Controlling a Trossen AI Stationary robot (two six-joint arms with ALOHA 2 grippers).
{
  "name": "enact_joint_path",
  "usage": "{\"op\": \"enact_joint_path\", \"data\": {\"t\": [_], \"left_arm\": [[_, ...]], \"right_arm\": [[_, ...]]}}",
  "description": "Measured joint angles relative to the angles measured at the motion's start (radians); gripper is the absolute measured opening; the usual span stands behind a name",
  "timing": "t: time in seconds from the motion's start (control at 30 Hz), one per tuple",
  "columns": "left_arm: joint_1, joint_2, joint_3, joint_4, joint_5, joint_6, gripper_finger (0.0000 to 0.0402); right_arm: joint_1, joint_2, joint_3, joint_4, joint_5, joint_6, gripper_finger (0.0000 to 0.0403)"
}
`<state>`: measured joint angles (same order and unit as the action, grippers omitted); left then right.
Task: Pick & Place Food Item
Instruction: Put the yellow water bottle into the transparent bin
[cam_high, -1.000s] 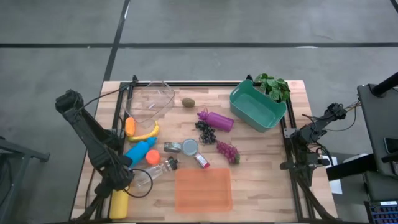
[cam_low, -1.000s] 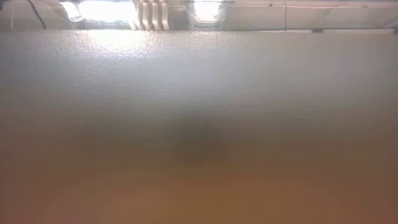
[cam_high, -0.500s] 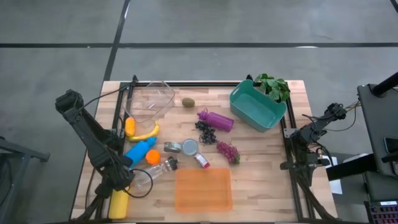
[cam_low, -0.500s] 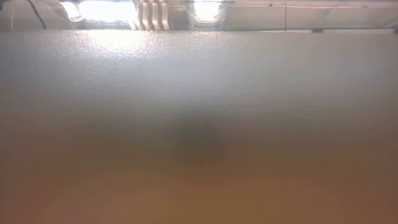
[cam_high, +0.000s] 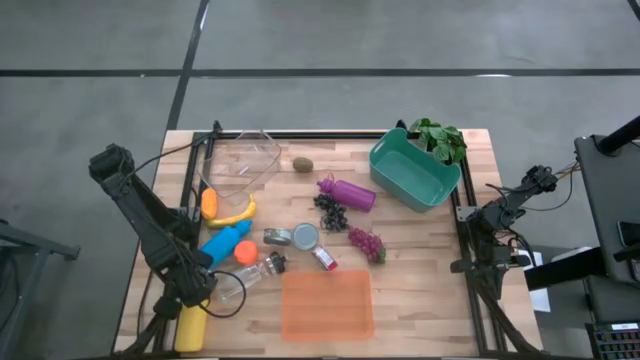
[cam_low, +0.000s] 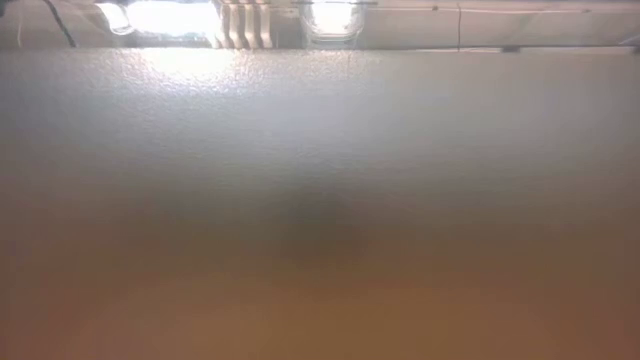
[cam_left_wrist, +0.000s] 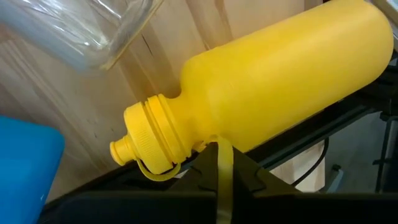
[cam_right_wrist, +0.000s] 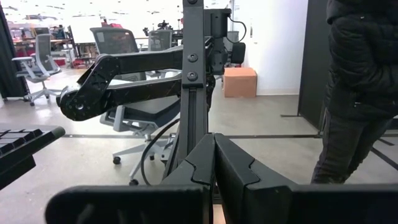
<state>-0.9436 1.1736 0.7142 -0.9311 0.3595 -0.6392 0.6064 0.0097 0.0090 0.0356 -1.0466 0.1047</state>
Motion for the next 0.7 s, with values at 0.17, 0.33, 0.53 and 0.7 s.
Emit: {"op": "enact_joint_path", "data": {"t": [0.17,0.33,0.53,0.7], "left_arm": [[0.0,0.0,0.001,0.014,0.0,-0.001,0.0008],[0.0,0.0,0.035,0.005,0.004,-0.022,0.0006],[0.0,0.0,0.108,-0.059,0.007,-0.05,0.0006],[0.0,0.0,0.169,-0.097,0.006,-0.099,0.0005]], "right_arm": [[0.0,0.0,0.0,0.0,0.0,0.0,0.0008],[0.0,0.0,0.0,0.0,0.0,0.0,0.0008],[0.0,0.0,0.0,0.0,0.0,0.0,0.0008],[0.0,0.0,0.0,0.0,0.0,0.0,0.0008]]}}
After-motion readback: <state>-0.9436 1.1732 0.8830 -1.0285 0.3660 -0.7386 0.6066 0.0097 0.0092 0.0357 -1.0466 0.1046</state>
